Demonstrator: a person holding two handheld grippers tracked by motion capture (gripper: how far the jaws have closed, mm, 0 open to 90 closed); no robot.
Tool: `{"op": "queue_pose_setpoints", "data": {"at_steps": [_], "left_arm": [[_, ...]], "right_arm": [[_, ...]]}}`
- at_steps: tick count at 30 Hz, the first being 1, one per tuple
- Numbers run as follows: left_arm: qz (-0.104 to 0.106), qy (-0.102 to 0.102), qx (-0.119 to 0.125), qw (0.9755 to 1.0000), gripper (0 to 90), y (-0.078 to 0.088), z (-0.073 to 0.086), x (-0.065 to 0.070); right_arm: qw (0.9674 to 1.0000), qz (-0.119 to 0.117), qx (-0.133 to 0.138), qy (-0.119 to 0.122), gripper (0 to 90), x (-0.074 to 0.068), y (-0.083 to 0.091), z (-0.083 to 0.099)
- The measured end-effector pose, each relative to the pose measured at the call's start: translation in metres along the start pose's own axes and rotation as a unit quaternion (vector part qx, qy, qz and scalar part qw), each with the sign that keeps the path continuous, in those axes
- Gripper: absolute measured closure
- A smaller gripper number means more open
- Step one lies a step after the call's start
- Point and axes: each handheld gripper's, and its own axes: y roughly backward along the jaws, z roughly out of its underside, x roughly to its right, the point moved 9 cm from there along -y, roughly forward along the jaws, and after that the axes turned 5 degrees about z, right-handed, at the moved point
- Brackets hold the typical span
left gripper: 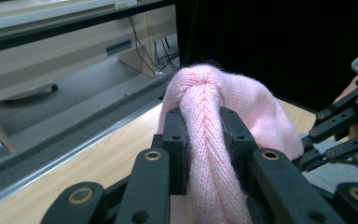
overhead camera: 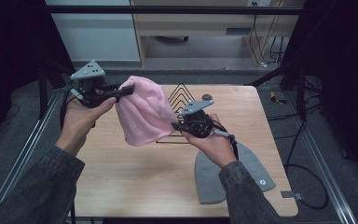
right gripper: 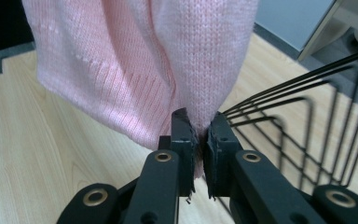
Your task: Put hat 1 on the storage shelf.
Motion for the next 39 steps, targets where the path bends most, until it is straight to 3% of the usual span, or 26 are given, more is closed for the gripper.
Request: {"op": "queue_pose_setpoints", "data": {"at_steps": [8, 13, 15, 22, 25, 28, 39], "left_arm": [[-0.016, -0.014, 0.015, 0.9997, 74.6, -0.007, -0.032, -0.009], [-0.021, -0.029, 0.021, 0.9991, 74.3, -0.013, -0.042, -0.013], [-0.023, -0.017, 0.033, 0.9991, 74.4, -0.016, -0.047, -0.018], [-0.03, -0.015, 0.045, 0.9984, 74.5, -0.027, -0.058, -0.027], [-0.029, -0.015, 0.05, 0.9982, 74.5, -0.034, -0.064, -0.031], [-0.024, -0.011, 0.058, 0.9979, 74.5, -0.039, -0.068, -0.031], [-0.006, -0.012, 0.057, 0.9983, 74.3, -0.07, -0.062, -0.032]], "right_arm": [[0.9997, 0.02, 0.009, 0.007, 83.4, 0.026, 0.01, -0.026], [0.9996, 0.023, 0.012, 0.003, 83.4, 0.036, 0.009, -0.03], [0.9996, 0.021, 0.019, 0.002, 83.4, 0.042, 0.006, -0.033], [0.9993, 0.018, 0.032, -0.011, 83.4, 0.056, 0.001, -0.042], [0.9988, 0.034, 0.035, -0.008, 83.4, 0.061, 0.0, -0.045], [0.9979, 0.048, 0.041, -0.014, 83.3, 0.069, -0.001, -0.044], [0.9974, 0.063, 0.024, -0.026, 83.2, 0.086, -0.01, -0.026]]}}
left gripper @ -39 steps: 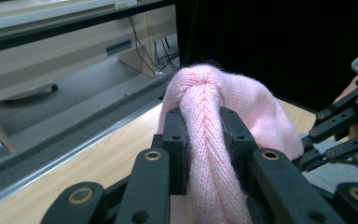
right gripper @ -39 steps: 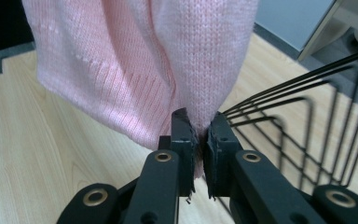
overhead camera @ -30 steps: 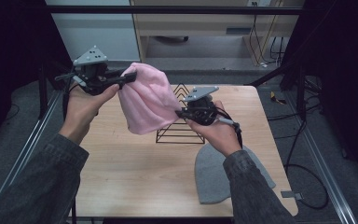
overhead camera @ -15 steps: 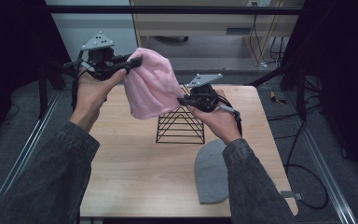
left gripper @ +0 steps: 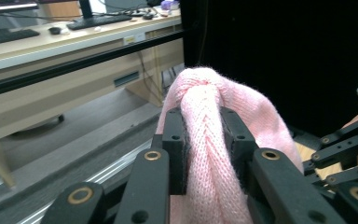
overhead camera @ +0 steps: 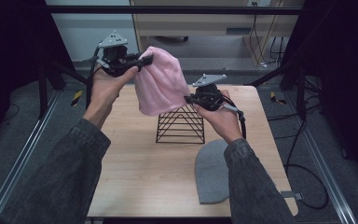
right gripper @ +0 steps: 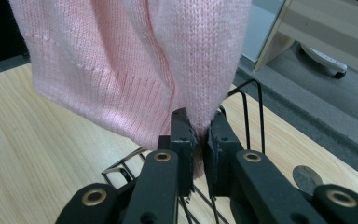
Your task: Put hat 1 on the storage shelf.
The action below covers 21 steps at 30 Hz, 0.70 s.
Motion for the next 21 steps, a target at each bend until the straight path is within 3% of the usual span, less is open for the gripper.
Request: {"op": "queue_pose_setpoints", "data": {"at_steps": [12, 21], "left_arm": [[0.011, -0.004, 0.001, 0.9999, 74.0, -0.017, 0.004, 0.007], [0.017, -0.006, -0.007, 0.9998, 73.9, -0.028, 0.011, 0.015]], "right_arm": [[0.9997, 0.009, 0.007, -0.02, 83.2, 0.008, -0.003, 0.02], [0.9997, 0.01, 0.001, -0.021, 83.2, 0.009, -0.002, 0.035]]}}
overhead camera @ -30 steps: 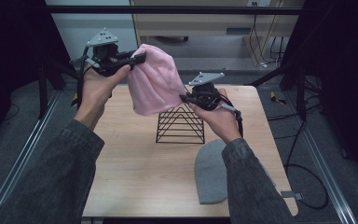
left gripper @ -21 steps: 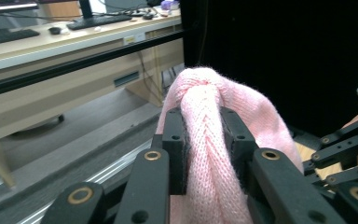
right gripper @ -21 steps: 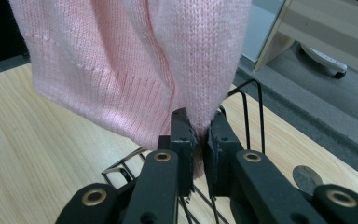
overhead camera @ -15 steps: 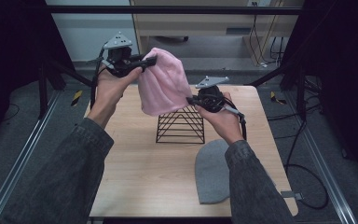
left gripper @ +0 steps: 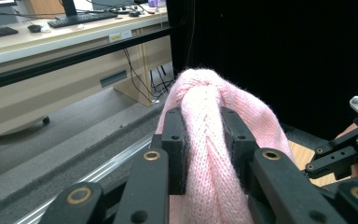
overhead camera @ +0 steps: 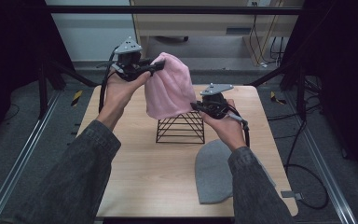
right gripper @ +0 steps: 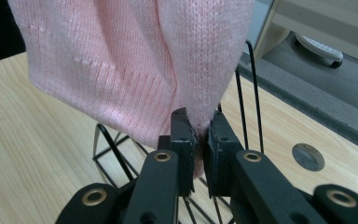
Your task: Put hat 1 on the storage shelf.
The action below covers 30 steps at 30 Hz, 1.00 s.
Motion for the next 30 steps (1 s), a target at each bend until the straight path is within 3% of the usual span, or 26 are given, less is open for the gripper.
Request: {"op": "queue_pose_setpoints", "data": {"at_steps": [13, 25, 30], "left_arm": [[0.009, -0.016, -0.016, 0.9997, 73.6, -0.017, 0.007, 0.016], [0.014, -0.017, -0.027, 0.9994, 72.5, -0.027, 0.017, 0.025], [0.02, -0.021, -0.028, 0.9992, 72.3, -0.03, 0.022, 0.026]], "right_arm": [[0.9999, 0.009, -0.007, -0.012, 83.2, 0.007, 0.003, 0.023], [0.9996, 0.016, -0.015, -0.019, 83.2, 0.01, 0.006, 0.039], [0.9995, 0.019, -0.024, -0.012, 83.0, 0.01, 0.003, 0.046]]}}
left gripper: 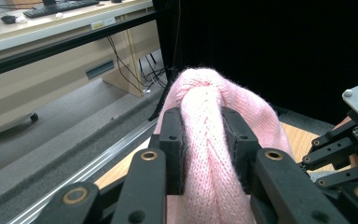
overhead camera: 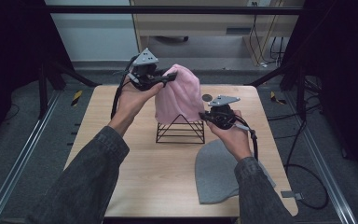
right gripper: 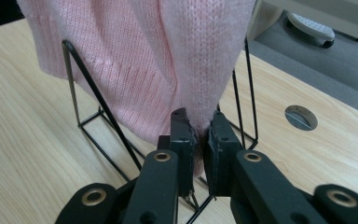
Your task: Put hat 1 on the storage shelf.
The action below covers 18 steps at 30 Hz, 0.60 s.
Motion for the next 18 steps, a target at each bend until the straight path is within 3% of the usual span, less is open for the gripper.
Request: {"op": "queue_pose_setpoints", "data": {"at_steps": [4, 18], "left_arm": [[0.002, 0.004, -0.006, 1.0, 72.3, -0.001, 0.007, -0.001], [0.009, -0.007, -0.023, 0.9997, 71.4, -0.006, 0.019, 0.015]], "right_arm": [[1.0, 0.001, -0.004, 0.004, 83.0, -0.001, -0.002, 0.004], [0.9998, 0.003, -0.017, 0.004, 83.2, -0.001, -0.003, 0.024]]}}
